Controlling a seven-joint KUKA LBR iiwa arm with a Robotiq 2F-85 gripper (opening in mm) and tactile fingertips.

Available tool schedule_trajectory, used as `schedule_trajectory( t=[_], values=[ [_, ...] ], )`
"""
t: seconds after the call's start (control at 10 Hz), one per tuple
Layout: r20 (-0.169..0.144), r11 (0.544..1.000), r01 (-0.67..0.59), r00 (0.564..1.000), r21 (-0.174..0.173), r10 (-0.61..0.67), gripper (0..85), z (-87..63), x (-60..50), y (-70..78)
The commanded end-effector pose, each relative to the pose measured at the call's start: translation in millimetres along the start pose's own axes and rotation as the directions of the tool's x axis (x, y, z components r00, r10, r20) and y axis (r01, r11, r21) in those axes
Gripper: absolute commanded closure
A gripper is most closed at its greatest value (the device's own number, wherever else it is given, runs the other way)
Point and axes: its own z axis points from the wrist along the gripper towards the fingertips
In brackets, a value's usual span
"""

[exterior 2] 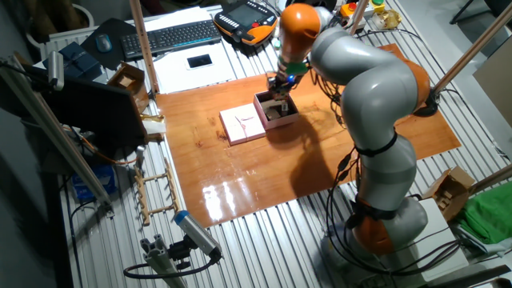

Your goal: Take everything out of the gift box

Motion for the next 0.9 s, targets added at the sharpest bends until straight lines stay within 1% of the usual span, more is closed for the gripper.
schedule_trajectory(
  t=[0.0, 0.1, 0.2, 0.3, 0.5, 0.8],
  values=[
    [0.005, 1.000, 0.000, 1.000, 0.004, 0.000, 84.0, 0.0, -1.7, -40.3],
    [0.010, 1.000, 0.001, 1.000, 0.015, -0.001, 84.0, -0.5, -1.7, -52.3],
    [0.010, 1.000, -0.001, 1.000, 0.018, 0.001, 84.0, -0.8, -1.4, -62.6],
    [0.004, 1.000, 0.004, 1.000, 0.026, -0.004, 84.0, 0.0, -0.3, -70.7],
    [0.005, 0.999, 0.032, 0.999, 0.027, -0.032, 84.0, 7.9, 4.9, -87.2],
    [-0.003, 0.997, 0.067, 0.998, 0.026, -0.067, 84.0, 12.2, 6.9, -101.8]
  ],
)
